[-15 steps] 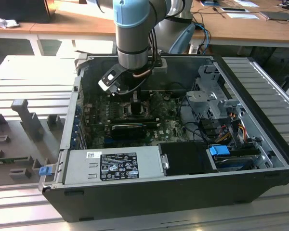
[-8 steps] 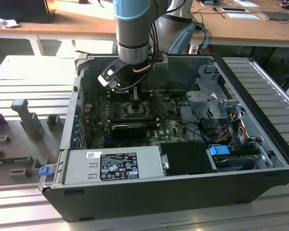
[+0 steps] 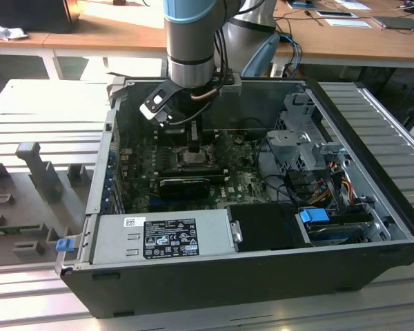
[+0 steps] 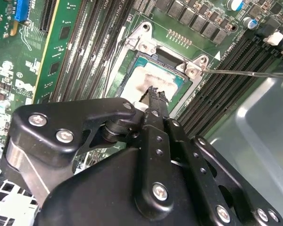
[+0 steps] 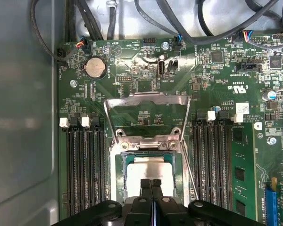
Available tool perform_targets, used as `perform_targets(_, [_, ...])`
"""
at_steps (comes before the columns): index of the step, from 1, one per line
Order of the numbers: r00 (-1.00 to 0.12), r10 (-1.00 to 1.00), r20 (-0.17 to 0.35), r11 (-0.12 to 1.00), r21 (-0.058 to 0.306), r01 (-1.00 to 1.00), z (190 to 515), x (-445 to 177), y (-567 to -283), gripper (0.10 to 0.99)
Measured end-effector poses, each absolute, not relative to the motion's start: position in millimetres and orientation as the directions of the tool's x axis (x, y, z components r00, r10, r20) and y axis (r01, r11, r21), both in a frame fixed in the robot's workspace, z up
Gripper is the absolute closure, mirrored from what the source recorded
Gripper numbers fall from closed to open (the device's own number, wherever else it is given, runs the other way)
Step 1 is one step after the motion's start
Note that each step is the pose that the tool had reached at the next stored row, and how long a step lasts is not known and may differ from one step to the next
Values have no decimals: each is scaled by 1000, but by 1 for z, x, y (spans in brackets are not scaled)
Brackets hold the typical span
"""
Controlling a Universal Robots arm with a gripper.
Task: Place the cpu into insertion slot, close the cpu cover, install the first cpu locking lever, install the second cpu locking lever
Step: 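Place the cpu into insertion slot, then close the cpu cover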
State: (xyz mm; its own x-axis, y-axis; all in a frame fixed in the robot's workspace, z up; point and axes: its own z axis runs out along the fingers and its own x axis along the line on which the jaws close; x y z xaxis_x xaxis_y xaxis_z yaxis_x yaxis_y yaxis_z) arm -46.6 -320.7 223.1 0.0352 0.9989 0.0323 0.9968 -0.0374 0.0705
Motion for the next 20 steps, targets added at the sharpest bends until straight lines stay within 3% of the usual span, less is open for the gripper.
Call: perform_targets(20, [36, 999, 32, -38, 53, 998, 238, -25, -321, 980])
